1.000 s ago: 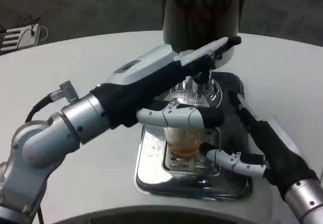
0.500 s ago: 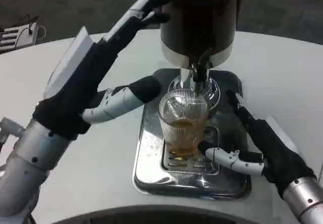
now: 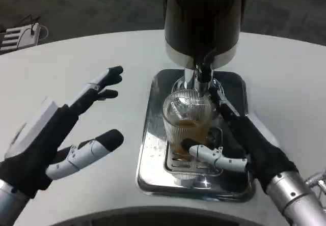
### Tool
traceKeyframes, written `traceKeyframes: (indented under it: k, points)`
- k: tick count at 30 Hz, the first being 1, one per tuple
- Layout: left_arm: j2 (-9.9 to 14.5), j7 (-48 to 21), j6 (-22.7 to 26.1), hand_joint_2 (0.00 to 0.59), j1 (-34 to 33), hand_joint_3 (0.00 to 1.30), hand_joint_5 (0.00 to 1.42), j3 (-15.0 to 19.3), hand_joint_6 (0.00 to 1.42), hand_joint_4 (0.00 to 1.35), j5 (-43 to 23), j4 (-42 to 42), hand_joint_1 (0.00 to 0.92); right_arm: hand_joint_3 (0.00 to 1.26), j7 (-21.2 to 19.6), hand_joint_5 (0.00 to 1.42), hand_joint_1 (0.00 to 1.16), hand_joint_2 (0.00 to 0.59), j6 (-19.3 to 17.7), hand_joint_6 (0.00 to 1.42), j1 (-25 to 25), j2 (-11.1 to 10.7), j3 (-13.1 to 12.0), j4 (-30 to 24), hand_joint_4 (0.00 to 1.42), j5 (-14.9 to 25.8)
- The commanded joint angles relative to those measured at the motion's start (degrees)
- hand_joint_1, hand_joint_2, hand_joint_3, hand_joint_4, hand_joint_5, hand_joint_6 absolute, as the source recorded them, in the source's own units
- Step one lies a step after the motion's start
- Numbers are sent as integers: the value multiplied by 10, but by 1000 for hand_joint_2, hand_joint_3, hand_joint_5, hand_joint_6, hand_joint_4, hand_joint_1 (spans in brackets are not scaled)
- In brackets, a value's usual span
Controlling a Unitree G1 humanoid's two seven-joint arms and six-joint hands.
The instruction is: Grasp the cup under the faucet to collect the drink, then remove the cup.
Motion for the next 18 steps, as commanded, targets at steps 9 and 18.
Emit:
traceKeyframes:
  k: [9, 18]
  points:
    - [38, -12, 19, 117, 67, 108, 208, -10, 149, 107, 21, 20, 0, 0, -31, 0, 714, 261, -26, 92, -54, 28, 16, 68, 0, -5]
    - [48, -19, 58, 130, 106, 73, 142, -32, 99, 45, 66, -37, 0, 0, -68, 0, 724, 258, -47, 94, -70, 44, 27, 108, 0, -17]
